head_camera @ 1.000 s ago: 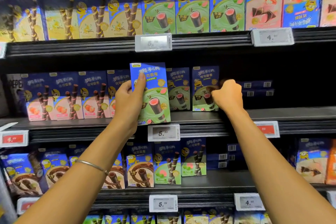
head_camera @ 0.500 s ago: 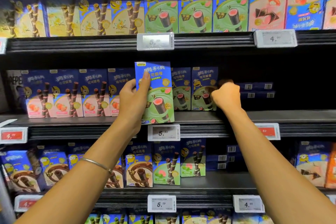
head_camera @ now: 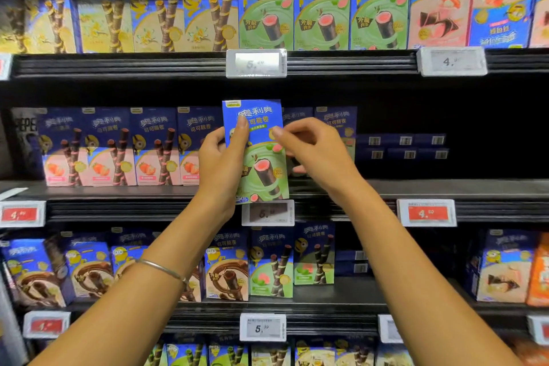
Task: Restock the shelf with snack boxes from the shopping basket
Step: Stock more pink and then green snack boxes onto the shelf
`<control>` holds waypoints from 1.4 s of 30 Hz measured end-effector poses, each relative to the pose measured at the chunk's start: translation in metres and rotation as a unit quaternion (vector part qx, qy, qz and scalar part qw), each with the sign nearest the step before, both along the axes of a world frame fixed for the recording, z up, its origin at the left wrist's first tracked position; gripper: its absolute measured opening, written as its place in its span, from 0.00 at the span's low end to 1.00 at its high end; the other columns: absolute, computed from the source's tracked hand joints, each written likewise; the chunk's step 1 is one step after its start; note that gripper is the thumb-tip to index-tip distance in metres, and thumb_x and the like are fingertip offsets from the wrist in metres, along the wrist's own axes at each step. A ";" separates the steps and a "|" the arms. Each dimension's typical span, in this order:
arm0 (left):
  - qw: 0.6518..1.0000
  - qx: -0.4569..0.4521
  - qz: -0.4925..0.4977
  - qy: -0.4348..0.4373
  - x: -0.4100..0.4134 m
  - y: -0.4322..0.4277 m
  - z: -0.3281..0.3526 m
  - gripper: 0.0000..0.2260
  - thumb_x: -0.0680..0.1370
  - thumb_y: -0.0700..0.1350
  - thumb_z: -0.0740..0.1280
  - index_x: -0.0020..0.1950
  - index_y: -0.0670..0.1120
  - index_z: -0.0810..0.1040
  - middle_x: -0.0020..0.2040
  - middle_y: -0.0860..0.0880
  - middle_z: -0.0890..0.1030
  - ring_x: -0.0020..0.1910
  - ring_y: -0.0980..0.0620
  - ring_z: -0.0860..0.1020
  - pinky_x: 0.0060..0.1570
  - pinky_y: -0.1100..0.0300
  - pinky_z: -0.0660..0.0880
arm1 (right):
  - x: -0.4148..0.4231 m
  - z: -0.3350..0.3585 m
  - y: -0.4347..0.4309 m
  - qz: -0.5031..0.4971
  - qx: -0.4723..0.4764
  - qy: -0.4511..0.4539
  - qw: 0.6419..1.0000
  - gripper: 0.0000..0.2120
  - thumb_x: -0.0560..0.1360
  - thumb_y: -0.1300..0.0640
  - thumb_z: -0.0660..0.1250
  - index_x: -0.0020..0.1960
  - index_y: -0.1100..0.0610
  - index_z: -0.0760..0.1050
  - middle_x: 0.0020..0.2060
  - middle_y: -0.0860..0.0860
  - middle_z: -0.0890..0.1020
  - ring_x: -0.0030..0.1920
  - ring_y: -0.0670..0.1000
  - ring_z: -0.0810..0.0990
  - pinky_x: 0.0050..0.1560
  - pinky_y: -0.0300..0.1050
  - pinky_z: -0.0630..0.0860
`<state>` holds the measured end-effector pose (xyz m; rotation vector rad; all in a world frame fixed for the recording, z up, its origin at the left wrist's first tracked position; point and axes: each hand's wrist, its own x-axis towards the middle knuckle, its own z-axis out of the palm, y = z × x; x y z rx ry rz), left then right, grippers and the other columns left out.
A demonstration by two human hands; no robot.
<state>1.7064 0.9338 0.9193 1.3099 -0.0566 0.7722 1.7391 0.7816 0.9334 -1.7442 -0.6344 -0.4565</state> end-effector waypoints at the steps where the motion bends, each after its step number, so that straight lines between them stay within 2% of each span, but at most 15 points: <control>1: 1.000 0.001 0.003 -0.005 -0.001 -0.001 0.000 0.23 0.82 0.57 0.69 0.67 0.40 0.76 0.55 0.46 0.87 0.45 0.52 0.88 0.36 0.63 0.81 | -0.003 -0.001 0.006 0.002 -0.009 0.001 1.000 0.20 0.74 0.41 0.74 0.59 0.51 0.78 0.48 0.47 0.85 0.51 0.45 0.84 0.54 0.56 0.83; 4: 1.000 0.009 0.000 -0.010 -0.004 0.002 0.001 0.24 0.81 0.58 0.69 0.68 0.40 0.76 0.54 0.46 0.87 0.46 0.52 0.88 0.36 0.63 0.81 | -0.007 -0.004 0.014 -0.019 -0.023 -0.006 1.000 0.21 0.74 0.47 0.76 0.62 0.52 0.75 0.50 0.48 0.83 0.51 0.48 0.84 0.53 0.56 0.83; 10: 1.000 0.028 -0.001 -0.007 -0.009 0.010 0.004 0.25 0.81 0.59 0.69 0.69 0.42 0.75 0.56 0.47 0.87 0.49 0.50 0.88 0.42 0.57 0.85 | -0.010 -0.005 0.019 0.014 0.008 0.038 0.999 0.17 0.76 0.52 0.75 0.62 0.55 0.78 0.52 0.50 0.84 0.54 0.49 0.84 0.55 0.57 0.83; 14: 1.000 0.017 -0.021 0.002 -0.009 0.015 0.007 0.27 0.85 0.61 0.60 0.68 0.38 0.76 0.57 0.42 0.87 0.54 0.43 0.87 0.51 0.49 0.85 | -0.012 -0.004 0.020 0.022 0.019 0.041 0.999 0.13 0.77 0.55 0.74 0.60 0.56 0.80 0.51 0.51 0.85 0.54 0.51 0.85 0.54 0.57 0.83; 16: 1.000 0.022 0.014 0.003 -0.008 0.020 0.006 0.22 0.86 0.56 0.60 0.67 0.38 0.76 0.57 0.42 0.86 0.50 0.47 0.87 0.47 0.53 0.84 | -0.010 -0.004 0.017 0.038 0.032 0.054 0.997 0.13 0.77 0.57 0.74 0.60 0.57 0.80 0.51 0.52 0.86 0.53 0.51 0.85 0.51 0.56 0.85; 19: 0.997 0.035 0.071 -0.009 -0.006 0.033 0.003 0.14 0.87 0.47 0.62 0.67 0.39 0.75 0.52 0.48 0.86 0.41 0.59 0.85 0.40 0.60 0.80 | -0.004 -0.004 0.008 0.038 0.053 0.060 0.996 0.13 0.77 0.58 0.74 0.60 0.57 0.79 0.51 0.52 0.86 0.51 0.50 0.86 0.45 0.52 0.86; 22: 0.994 0.027 0.100 -0.018 -0.007 0.049 0.002 0.13 0.87 0.46 0.62 0.67 0.39 0.74 0.47 0.52 0.84 0.36 0.64 0.84 0.32 0.68 0.77 | 0.008 -0.002 -0.003 0.016 0.079 0.058 0.995 0.11 0.76 0.58 0.75 0.58 0.56 0.80 0.48 0.50 0.87 0.46 0.46 0.87 0.38 0.43 0.84; 24: 0.993 0.015 0.119 -0.017 -0.009 0.058 0.002 0.14 0.87 0.46 0.62 0.68 0.38 0.74 0.47 0.51 0.83 0.35 0.64 0.84 0.30 0.68 0.77 | 0.020 0.000 -0.009 -0.034 0.086 0.049 0.995 0.10 0.75 0.58 0.76 0.54 0.55 0.80 0.47 0.50 0.86 0.46 0.46 0.87 0.41 0.46 0.85; 26: 0.991 0.006 0.134 -0.016 -0.010 0.066 0.002 0.13 0.87 0.46 0.62 0.67 0.39 0.75 0.51 0.48 0.85 0.37 0.61 0.84 0.31 0.67 0.78 | 0.030 0.001 -0.010 -0.097 0.069 0.023 0.993 0.11 0.74 0.56 0.77 0.54 0.55 0.79 0.47 0.50 0.85 0.48 0.49 0.85 0.48 0.53 0.84; 28: 0.990 0.001 0.141 -0.013 -0.011 0.072 0.002 0.13 0.87 0.46 0.62 0.67 0.40 0.75 0.58 0.44 0.84 0.42 0.58 0.83 0.35 0.66 0.79 | 0.039 0.000 -0.004 -0.162 0.026 -0.011 0.986 0.17 0.72 0.53 0.77 0.55 0.56 0.76 0.44 0.45 0.80 0.44 0.46 0.81 0.44 0.48 0.80; 30: 0.991 -0.005 0.137 -0.014 -0.013 0.076 0.001 0.13 0.87 0.47 0.61 0.67 0.40 0.75 0.57 0.45 0.85 0.41 0.59 0.84 0.35 0.65 0.79 | 0.046 -0.003 0.005 -0.205 -0.023 -0.022 0.978 0.19 0.72 0.50 0.77 0.54 0.55 0.71 0.42 0.42 0.74 0.42 0.48 0.76 0.39 0.46 0.73; 32: 0.991 -0.008 0.132 -0.015 -0.016 0.078 0.000 0.13 0.87 0.47 0.61 0.67 0.40 0.75 0.52 0.48 0.85 0.38 0.61 0.85 0.31 0.66 0.78 | 0.053 -0.007 0.017 -0.213 -0.048 -0.015 0.976 0.18 0.73 0.49 0.75 0.53 0.56 0.70 0.43 0.46 0.75 0.44 0.53 0.76 0.41 0.48 0.72; 36: 0.991 -0.003 0.133 -0.009 -0.018 0.083 -0.003 0.12 0.87 0.48 0.61 0.65 0.41 0.74 0.51 0.49 0.85 0.37 0.61 0.85 0.30 0.67 0.78 | 0.061 -0.009 0.038 -0.243 -0.086 -0.004 0.966 0.13 0.76 0.51 0.70 0.50 0.57 0.68 0.53 0.57 0.78 0.49 0.60 0.77 0.47 0.55 0.77; 42: 0.990 0.007 0.142 -0.006 -0.022 0.091 -0.005 0.14 0.87 0.49 0.62 0.68 0.42 0.74 0.58 0.46 0.85 0.46 0.56 0.86 0.35 0.65 0.80 | 0.067 -0.006 0.060 -0.256 -0.113 0.005 0.960 0.09 0.77 0.55 0.68 0.47 0.56 0.68 0.44 0.53 0.72 0.45 0.60 0.75 0.42 0.51 0.72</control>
